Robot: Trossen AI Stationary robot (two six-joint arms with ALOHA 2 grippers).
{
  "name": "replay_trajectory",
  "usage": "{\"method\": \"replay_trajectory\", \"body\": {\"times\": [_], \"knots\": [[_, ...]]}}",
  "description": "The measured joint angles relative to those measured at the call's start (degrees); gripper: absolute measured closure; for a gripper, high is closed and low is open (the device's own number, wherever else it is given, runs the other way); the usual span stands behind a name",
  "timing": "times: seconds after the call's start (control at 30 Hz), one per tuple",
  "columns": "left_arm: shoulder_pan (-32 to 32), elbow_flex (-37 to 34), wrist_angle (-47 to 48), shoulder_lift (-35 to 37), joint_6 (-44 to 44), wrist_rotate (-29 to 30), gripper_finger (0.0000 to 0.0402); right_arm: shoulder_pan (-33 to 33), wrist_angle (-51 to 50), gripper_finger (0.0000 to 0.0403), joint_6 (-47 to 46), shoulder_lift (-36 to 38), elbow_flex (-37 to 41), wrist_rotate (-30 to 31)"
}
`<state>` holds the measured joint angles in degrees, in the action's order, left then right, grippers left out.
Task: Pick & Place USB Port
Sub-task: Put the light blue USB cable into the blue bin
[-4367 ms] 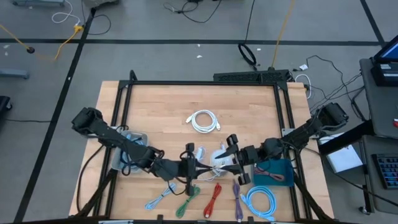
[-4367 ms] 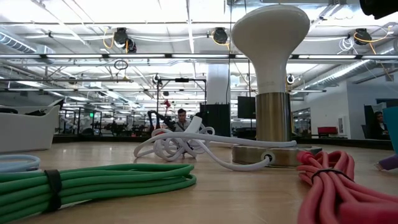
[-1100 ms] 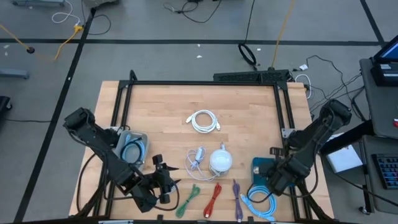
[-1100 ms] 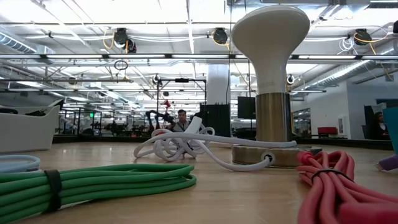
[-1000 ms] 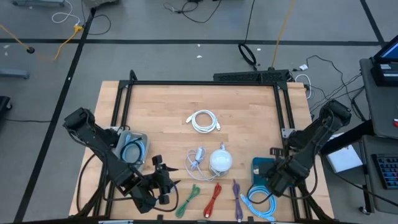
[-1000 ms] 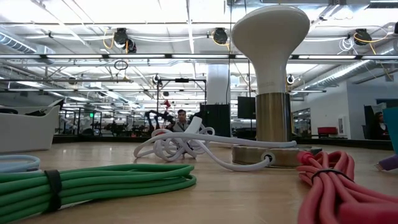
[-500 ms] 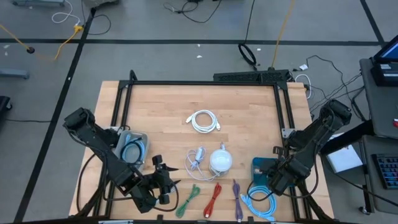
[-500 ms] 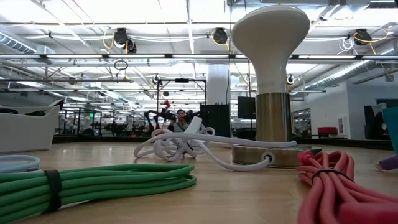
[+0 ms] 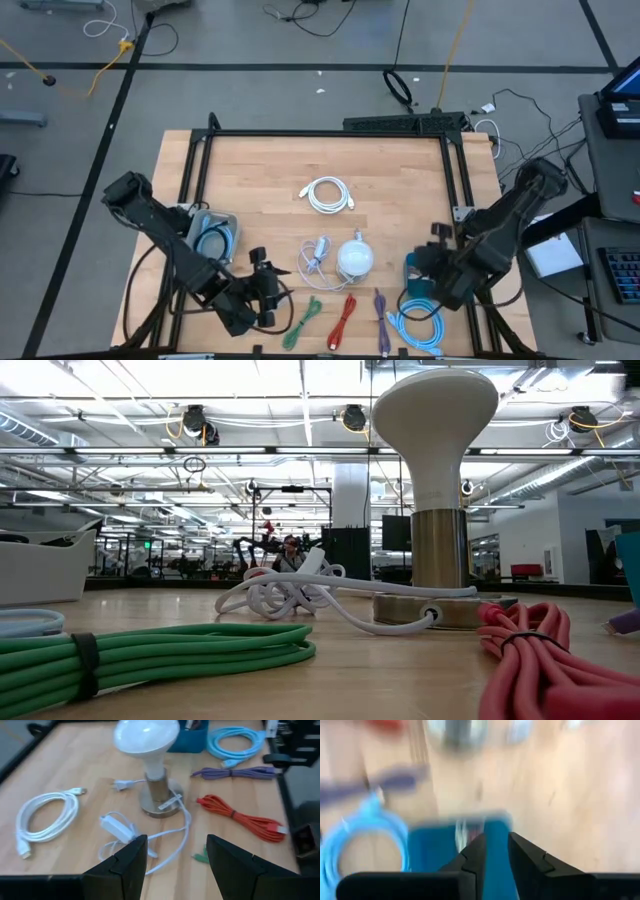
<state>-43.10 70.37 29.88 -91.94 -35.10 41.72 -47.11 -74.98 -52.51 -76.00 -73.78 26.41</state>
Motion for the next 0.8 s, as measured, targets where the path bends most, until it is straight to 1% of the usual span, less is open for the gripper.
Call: {"method": "replay_trajectory", "body": {"times": [0.1, 0.13, 0.17, 0.23, 0.27, 0.3, 0.37, 0.43, 0.47, 0.57, 0.73, 0.8], "knots": [[0.9, 0.2, 0.5, 0.0, 0.2, -5.0, 0.0192, 0.1, 5.6, 0.0328, 9.5, 1.1, -5.6, 15.6], [1.3, 0.2, 1.4, 0.0, -1.1, -7.7, 0.0192, 0.1, 9.9, 0.0328, 14.2, 1.5, -6.7, 20.7], [1.9, 0.2, 3.1, 0.0, -3.6, -11.4, 0.0192, 0.1, 14.9, 0.0328, 19.6, 2.0, -7.3, 24.3], [3.3, 0.3, 8.3, -1.1, -10.0, -21.1, 0.0192, 0.2, 26.7, 0.0328, 32.3, 2.9, -7.3, 27.0], [3.5, 0.3, 11.2, -2.3, -13.8, -25.7, 0.0192, 0.2, 31.6, 0.0328, 37.7, 3.2, -7.0, 27.4], [3.3, 0.2, 14.3, -3.6, -17.2, -29.0, 0.0192, 0.2, 36.2, 0.0328, 42.6, 3.3, -6.7, 27.4], [1.8, 0.1, 18.6, -5.9, -23.3, -34.6, 0.0192, 0.2, 42.5, 0.0328, 49.5, 3.3, -6.3, 27.4], [-0.4, 0.2, 19.3, -7.4, -28.1, -38.5, 0.0192, 0.2, 44.4, 0.0328, 52.4, 3.2, -6.1, 27.6], [-1.5, 0.2, 19.4, -8.0, -30.3, -39.4, 0.0192, 0.3, 44.3, 0.0328, 52.8, 3.2, -6.1, 27.8], [-4.3, 0.2, 18.5, -9.0, -36.1, -39.4, 0.0192, 1.0, 43.1, 0.0327, 51.7, 3.0, -6.1, 29.4], [-7.9, 0.2, 15.2, -9.8, -42.9, -33.8, 0.0192, 1.4, 40.9, 0.0327, 48.4, 2.8, -5.7, 29.1], [-8.6, 0.3, 15.3, -11.2, -44.5, -32.7, 0.0192, 1.4, 40.9, 0.0327, 47.8, 2.7, -5.0, 29.1]]}}
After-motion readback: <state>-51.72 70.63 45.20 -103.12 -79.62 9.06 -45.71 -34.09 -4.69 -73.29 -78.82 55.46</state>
